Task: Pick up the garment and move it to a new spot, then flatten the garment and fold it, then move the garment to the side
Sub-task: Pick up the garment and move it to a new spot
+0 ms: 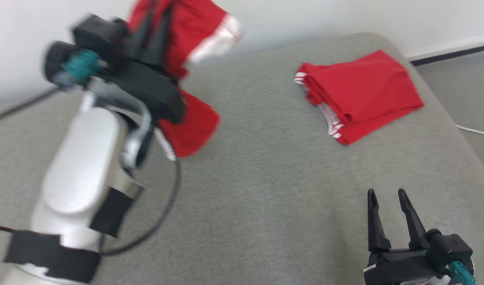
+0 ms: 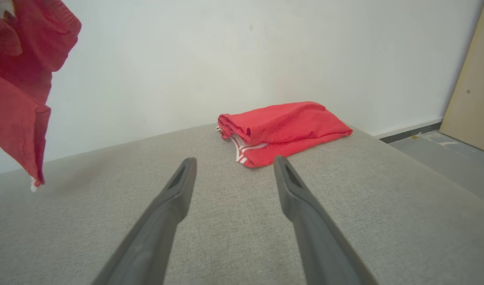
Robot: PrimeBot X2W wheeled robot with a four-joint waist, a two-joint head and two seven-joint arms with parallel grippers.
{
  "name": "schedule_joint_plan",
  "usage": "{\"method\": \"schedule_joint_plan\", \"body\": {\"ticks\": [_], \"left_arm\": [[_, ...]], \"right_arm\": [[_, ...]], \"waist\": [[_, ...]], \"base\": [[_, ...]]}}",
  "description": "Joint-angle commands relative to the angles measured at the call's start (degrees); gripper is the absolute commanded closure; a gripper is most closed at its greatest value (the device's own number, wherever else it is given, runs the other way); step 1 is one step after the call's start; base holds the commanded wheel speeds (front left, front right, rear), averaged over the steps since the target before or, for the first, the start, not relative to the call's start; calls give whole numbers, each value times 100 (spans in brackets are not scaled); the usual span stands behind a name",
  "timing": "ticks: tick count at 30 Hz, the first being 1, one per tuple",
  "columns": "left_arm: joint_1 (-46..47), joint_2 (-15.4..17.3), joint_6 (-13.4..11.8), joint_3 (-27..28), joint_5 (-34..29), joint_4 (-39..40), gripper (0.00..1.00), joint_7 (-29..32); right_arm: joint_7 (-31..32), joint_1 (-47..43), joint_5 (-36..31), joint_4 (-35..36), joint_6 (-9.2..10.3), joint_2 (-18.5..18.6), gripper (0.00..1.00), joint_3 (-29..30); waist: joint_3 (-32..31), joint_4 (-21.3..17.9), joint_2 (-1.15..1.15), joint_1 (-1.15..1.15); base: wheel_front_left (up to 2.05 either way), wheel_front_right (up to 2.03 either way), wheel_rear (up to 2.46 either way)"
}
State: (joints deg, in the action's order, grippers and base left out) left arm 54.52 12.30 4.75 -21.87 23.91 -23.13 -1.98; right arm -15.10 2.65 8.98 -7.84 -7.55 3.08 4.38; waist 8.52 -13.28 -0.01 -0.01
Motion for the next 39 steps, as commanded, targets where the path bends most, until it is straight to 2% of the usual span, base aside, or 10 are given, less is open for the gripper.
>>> {"method": "schedule_joint_plan", "body": {"ticks": [1,10,18,22,23,24,25,26,31,39], "left_arm": [[-187,-136,-41,-99,-12,141,100,31],[-1209,-551,-258,-390,227,222,100,-92],[-2172,-404,-327,-537,156,-665,100,-446],[-2334,-360,-232,-583,169,-1185,100,-695],[-2324,-370,-211,-579,186,-1293,63,-765],[-2324,-370,-211,-579,186,-1293,63,-765],[-2293,-387,-186,-601,161,-1384,11,-850],[-2244,-408,-182,-619,143,-1441,0,-940],[-2106,-476,-87,-661,18,-1432,0,-1242],[-2345,-394,3,-553,-44,-750,0,-1320]], "right_arm": [[-3,-90,11,6,15,-30,0,5],[-3,-39,155,-83,15,-33,0,15],[-3,112,199,-175,15,-31,0,-82],[-3,181,168,-205,15,-28,0,-76],[-3,202,156,-209,15,-30,0,-80],[-3,202,156,-209,15,-30,0,-80],[-3,210,142,-204,15,-30,0,-63],[-3,211,134,-198,15,-30,0,-59],[-3,147,52,-194,15,-30,0,19],[-3,14,0,-218,15,-30,0,65]], "waist": [[-216,-401,1,1],[-108,-296,1,1],[31,-190,1,1],[100,-130,1,1],[112,-114,1,1],[112,-114,1,1],[112,-85,1,1],[107,-56,1,1],[-1,170,1,1],[-378,678,1,1]], "base": [[0,0,0],[0,0,0],[0,0,0],[0,0,0],[0,0,0],[0,0,0],[0,0,0],[0,0,0],[0,0,0],[0,0,0]]}}
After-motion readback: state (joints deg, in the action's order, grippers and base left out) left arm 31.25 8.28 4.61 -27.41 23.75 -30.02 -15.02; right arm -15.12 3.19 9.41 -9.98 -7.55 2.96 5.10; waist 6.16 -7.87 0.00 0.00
